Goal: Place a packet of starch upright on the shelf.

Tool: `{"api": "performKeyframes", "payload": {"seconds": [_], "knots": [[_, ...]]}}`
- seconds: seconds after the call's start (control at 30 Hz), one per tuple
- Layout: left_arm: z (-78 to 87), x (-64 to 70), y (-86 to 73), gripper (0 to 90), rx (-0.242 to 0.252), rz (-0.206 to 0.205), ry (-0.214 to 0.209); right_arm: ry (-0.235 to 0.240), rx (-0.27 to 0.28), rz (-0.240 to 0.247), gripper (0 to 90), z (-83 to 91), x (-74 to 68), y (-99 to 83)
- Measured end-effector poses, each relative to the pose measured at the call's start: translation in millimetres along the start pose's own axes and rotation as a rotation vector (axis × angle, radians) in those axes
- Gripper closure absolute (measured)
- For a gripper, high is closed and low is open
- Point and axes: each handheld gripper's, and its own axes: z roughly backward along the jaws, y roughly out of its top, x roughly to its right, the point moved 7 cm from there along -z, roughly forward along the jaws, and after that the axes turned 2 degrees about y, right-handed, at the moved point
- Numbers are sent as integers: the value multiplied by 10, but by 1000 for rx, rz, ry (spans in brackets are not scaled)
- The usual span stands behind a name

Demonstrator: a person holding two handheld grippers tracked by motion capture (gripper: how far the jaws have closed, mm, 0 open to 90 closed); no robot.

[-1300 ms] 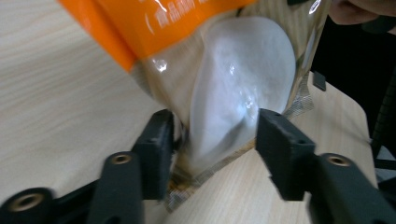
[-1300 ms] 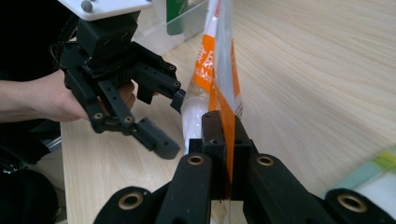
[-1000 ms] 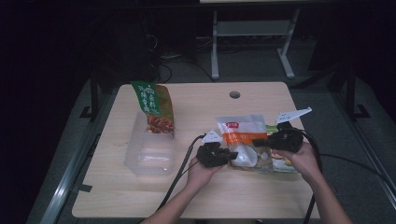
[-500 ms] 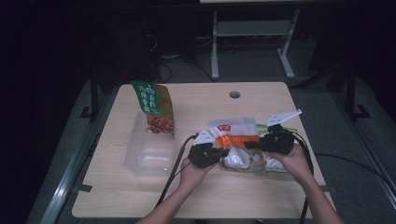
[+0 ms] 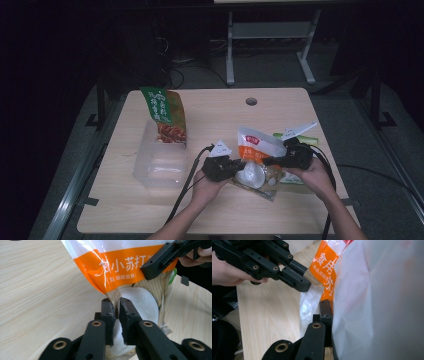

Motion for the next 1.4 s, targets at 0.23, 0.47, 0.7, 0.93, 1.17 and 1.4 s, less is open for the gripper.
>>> {"api": "performKeyframes", "payload": {"seconds": [0.23, 0.47, 0.7, 0.93, 1.17, 1.4], "knots": [[120, 21, -79, 672, -12, -12, 21, 16, 57, -7, 896, 47, -57, 24], [272, 93, -159, 600, -20, -60, 28, -23, 92, 32, 897, 100, -130, 123], [393, 187, -256, 527, -21, -104, 22, -36, 104, 44, 897, 86, -185, 235], [480, 245, -365, 454, -23, -133, 17, -41, 100, 61, 897, 37, -242, 350], [571, 270, -464, 413, -42, -159, 7, -35, 107, 91, 897, 5, -329, 512], [639, 295, -529, 374, -48, -176, 3, -21, 116, 126, 897, -43, -454, 719]]}}
